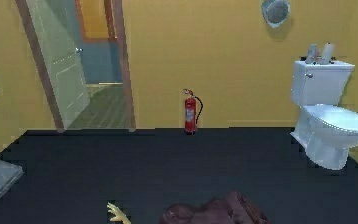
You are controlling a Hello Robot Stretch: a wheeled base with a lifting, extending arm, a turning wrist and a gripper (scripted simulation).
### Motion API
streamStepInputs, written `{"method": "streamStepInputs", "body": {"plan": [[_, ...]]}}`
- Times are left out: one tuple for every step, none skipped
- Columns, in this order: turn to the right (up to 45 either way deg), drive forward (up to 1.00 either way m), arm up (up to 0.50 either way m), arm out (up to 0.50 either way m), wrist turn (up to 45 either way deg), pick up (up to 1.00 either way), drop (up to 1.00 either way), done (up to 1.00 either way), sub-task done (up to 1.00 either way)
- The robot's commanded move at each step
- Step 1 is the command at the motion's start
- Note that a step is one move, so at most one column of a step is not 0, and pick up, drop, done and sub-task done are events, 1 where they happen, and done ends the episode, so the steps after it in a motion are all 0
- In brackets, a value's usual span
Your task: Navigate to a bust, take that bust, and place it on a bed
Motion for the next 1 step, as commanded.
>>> {"method": "streamStepInputs", "body": {"plan": [[0.0, 0.75, 0.00, 0.00, 0.0, 0.00, 0.00, 0.00, 0.00]]}}
